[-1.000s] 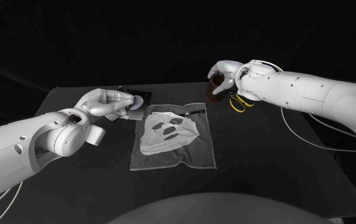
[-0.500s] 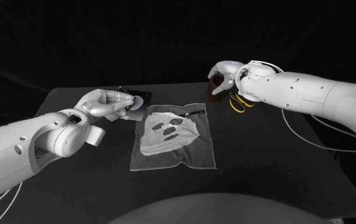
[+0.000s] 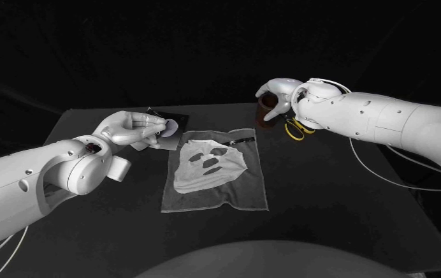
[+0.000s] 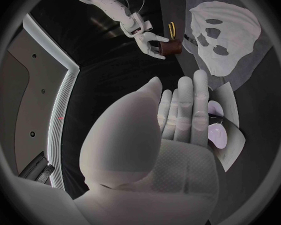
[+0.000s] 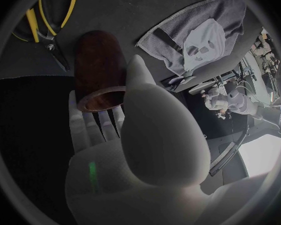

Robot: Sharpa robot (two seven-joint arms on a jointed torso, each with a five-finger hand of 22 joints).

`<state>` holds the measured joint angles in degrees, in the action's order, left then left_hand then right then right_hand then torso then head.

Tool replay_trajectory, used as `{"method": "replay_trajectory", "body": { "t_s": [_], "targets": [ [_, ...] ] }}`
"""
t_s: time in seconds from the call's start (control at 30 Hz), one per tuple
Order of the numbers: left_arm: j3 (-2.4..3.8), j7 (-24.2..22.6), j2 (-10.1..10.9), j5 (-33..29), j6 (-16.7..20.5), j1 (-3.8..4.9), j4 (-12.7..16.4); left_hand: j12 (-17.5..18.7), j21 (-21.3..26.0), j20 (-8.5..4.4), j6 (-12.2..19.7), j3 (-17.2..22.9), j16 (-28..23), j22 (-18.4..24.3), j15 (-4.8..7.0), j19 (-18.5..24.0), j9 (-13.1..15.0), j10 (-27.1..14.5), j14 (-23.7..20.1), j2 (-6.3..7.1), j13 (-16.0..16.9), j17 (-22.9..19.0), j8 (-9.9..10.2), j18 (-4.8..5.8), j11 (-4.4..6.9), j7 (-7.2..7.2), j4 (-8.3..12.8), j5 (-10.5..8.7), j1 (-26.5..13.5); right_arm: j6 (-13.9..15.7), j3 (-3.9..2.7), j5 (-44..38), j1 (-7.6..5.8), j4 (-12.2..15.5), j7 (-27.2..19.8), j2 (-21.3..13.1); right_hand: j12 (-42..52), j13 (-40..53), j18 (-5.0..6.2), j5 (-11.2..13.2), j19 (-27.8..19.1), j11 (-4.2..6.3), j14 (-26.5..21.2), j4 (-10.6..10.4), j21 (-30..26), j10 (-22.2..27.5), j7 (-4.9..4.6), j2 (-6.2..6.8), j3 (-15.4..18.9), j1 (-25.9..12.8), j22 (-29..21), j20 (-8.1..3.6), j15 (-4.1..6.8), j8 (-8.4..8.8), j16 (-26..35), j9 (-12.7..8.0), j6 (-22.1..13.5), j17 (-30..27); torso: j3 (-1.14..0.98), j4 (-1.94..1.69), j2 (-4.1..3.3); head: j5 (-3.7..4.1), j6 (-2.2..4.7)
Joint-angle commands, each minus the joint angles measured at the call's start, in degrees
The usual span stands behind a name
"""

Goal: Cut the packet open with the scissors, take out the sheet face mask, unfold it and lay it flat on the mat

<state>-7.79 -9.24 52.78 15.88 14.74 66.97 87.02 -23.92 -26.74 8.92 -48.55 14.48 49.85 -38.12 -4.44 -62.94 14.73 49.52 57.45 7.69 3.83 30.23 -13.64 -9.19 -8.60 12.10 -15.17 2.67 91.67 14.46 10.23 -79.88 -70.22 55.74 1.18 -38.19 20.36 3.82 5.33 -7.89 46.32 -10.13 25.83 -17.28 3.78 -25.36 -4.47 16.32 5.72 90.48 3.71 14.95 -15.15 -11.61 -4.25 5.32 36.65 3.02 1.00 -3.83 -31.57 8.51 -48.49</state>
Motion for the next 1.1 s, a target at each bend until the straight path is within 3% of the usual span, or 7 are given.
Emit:
{"method": "replay_trajectory", "body": {
  "t_s": [0.03,0.23,0.43,0.73,0.93,1.07,1.1],
  "targets": [
    [0.03,-0.32,-0.06,0.32,-0.74,0.02,0.07,0.01,-0.37,-0.04,0.13,0.39,0.11,-0.1,0.24,0.48,-0.04,0.09,-0.23,-0.08,-0.06,-0.03,-0.35,-1.15,-0.27,0.56,0.11,0.12,0.17,1.02,0.01,0.14,0.04,0.23,0.18,0.01,0.47,0.03,-1.03,-0.22,-0.57,0.08,-0.94,0.02,-0.17,0.74,0.11,0.56,0.73,-0.49,0.01,0.04,-0.1,0.43,0.36,-0.04,-0.93,-0.09,-0.01,0.03,0.0,-0.04,0.03],
    [0.03,-0.29,-0.03,0.33,-0.77,0.02,0.06,0.01,-0.37,-0.04,0.13,0.39,0.11,-0.1,0.24,0.48,-0.04,0.09,-0.23,-0.08,-0.06,-0.03,-0.35,-1.15,-0.27,0.56,0.11,0.12,0.17,3.11,0.0,1.9,0.04,0.85,-0.71,-0.4,-0.76,-0.21,-1.68,-0.65,-9.19,0.79,-4.03,-0.04,-0.89,5.29,1.76,1.28,4.94,-2.51,-0.63,0.63,-1.15,1.72,1.32,-0.45,-5.3,-0.34,-0.02,0.05,0.03,-0.05,0.03],
    [0.02,-0.27,-0.02,0.34,-0.74,0.01,-0.11,0.01,-0.37,-0.04,0.13,0.39,0.11,-0.1,0.24,0.48,-0.04,0.09,-0.23,-0.08,-0.06,-0.03,-0.35,-1.15,-0.27,0.56,0.11,0.12,0.17,6.97,-0.24,4.93,-0.19,3.0,-2.76,-1.47,-4.07,-0.68,-1.85,-1.18,-18.25,1.14,-9.07,-0.03,-1.37,11.8,5.18,1.55,8.23,-5.46,-1.18,1.28,-1.75,2.16,2.0,-0.6,-7.85,-0.67,-0.03,0.09,0.05,-0.11,0.13],
    [0.01,-0.34,-0.14,0.34,-1.06,-0.03,-0.3,0.07,-0.57,-0.05,0.22,0.7,0.12,-0.25,0.23,0.62,-0.16,0.07,-0.23,0.15,-0.07,-0.19,-0.47,-1.14,-0.28,0.57,0.16,0.11,0.12,10.29,-1.01,8.5,-2.18,5.33,-4.28,-3.62,-3.17,-0.24,-1.73,-1.23,-20.59,0.87,-10.09,-0.04,-1.32,12.47,5.26,1.55,8.06,-5.97,-1.15,1.5,-1.78,1.03,1.61,-0.09,-7.54,-0.41,0.06,0.02,0.12,-0.03,0.4],
    [0.01,-0.5,-0.18,0.34,-1.17,-0.05,-0.4,0.08,-0.58,-0.05,0.25,0.7,0.12,-0.26,0.23,0.64,-0.18,0.06,-0.24,0.22,-0.07,-0.21,-0.47,-1.14,-0.28,0.58,0.17,0.11,0.11,11.94,-1.39,12.19,-3.33,9.52,-5.82,-6.37,1.61,1.11,-1.52,-1.2,-19.82,-1.03,-7.25,-0.02,-0.97,7.73,2.91,1.33,6.2,-5.44,-0.89,1.51,-1.63,-0.42,-0.07,0.53,-6.44,0.45,0.08,0.02,0.1,-0.27,0.62],
    [0.01,-0.84,-0.2,0.34,-1.17,-0.07,-0.54,0.08,-0.6,-0.05,0.27,0.71,0.12,-0.28,0.22,0.65,-0.19,0.05,-0.25,0.28,-0.07,-0.22,-0.48,-1.14,-0.28,0.56,0.19,0.11,0.1,14.25,-1.61,15.28,-3.83,12.99,-7.83,-8.14,5.18,2.1,-1.06,-0.91,-16.04,-3.44,-2.45,0.02,-0.04,2.08,-0.57,0.8,2.68,-4.41,-0.28,1.37,-1.03,-2.46,-2.83,1.45,-3.13,1.66,0.04,0.04,0.14,-0.48,0.72],
    [0.0,-1.0,-0.22,0.34,-1.16,-0.07,-0.59,0.08,-0.61,-0.05,0.26,0.73,0.12,-0.29,0.22,0.66,-0.2,0.06,-0.25,0.29,-0.07,-0.23,-0.49,-1.14,-0.28,0.54,0.21,0.11,0.12,15.03,-1.67,16.47,-3.94,13.91,-8.62,-8.55,6.44,2.29,-0.45,-0.6,-13.96,-5.21,1.15,0.19,0.6,-0.72,-2.35,0.05,0.25,-3.94,0.07,1.11,-0.03,-3.74,-4.73,2.05,-0.67,2.47,0.03,0.03,0.11,-0.5,0.79]
  ]
}}
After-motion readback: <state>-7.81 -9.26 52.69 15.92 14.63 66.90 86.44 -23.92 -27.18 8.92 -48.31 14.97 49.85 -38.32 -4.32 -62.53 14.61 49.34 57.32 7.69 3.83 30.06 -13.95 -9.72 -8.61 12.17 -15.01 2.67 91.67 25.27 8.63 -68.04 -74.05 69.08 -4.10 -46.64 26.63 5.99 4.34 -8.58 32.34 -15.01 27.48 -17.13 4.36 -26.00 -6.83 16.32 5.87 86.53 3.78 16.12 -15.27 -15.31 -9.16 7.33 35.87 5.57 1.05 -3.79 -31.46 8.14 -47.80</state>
